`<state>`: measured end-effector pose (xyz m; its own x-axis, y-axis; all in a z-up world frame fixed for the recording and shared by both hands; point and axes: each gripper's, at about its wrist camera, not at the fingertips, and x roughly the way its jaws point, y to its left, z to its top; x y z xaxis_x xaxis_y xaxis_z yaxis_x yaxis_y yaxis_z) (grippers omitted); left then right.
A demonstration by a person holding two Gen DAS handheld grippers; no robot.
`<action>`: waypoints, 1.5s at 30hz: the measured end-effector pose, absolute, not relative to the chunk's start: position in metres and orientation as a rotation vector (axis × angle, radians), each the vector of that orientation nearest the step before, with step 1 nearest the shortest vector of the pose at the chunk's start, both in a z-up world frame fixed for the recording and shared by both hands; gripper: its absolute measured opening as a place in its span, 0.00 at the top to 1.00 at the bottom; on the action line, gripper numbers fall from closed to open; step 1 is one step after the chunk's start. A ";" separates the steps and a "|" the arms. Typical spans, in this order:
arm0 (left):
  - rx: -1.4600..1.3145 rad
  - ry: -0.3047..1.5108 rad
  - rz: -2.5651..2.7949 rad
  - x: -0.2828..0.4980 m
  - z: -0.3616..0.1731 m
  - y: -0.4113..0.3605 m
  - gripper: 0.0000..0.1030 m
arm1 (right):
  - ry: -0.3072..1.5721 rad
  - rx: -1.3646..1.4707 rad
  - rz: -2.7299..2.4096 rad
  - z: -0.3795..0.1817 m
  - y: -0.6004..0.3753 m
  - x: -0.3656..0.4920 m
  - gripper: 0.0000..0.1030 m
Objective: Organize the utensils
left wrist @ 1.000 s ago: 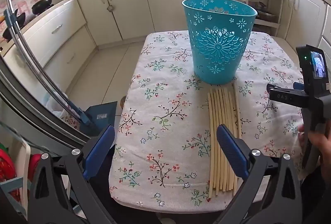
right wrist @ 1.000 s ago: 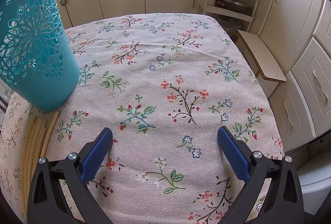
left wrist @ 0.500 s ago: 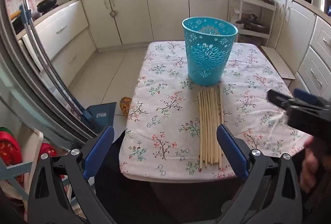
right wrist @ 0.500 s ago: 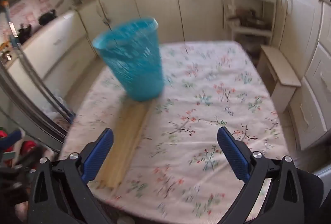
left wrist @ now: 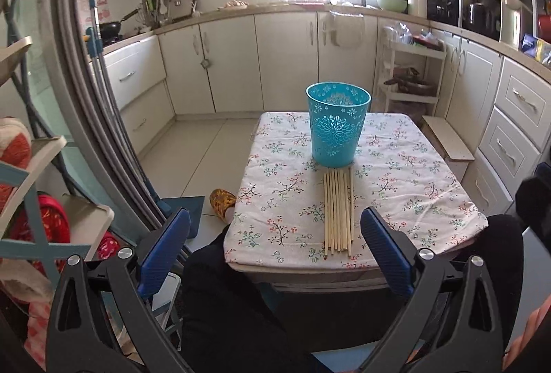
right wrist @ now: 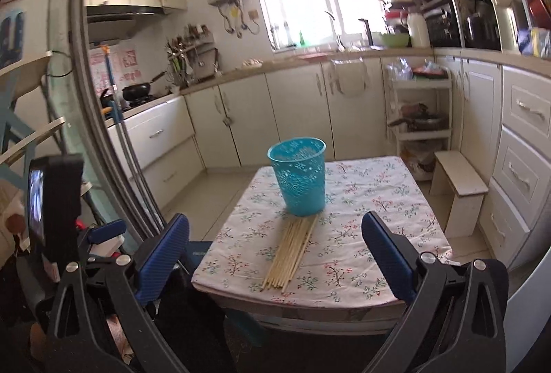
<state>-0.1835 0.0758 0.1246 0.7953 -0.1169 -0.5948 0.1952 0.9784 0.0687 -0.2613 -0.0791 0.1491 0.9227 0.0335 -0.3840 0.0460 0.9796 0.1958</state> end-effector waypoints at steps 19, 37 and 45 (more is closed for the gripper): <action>0.060 0.568 -0.140 -0.219 0.144 0.109 0.08 | 0.361 0.175 0.026 0.156 -0.059 -0.286 0.07; 0.101 0.577 -0.145 -0.222 0.144 0.100 0.08 | 0.347 0.185 0.025 0.164 -0.059 -0.292 0.07; 0.120 0.603 -0.140 -0.220 0.140 0.098 0.08 | 0.346 0.186 0.024 0.165 -0.059 -0.293 0.07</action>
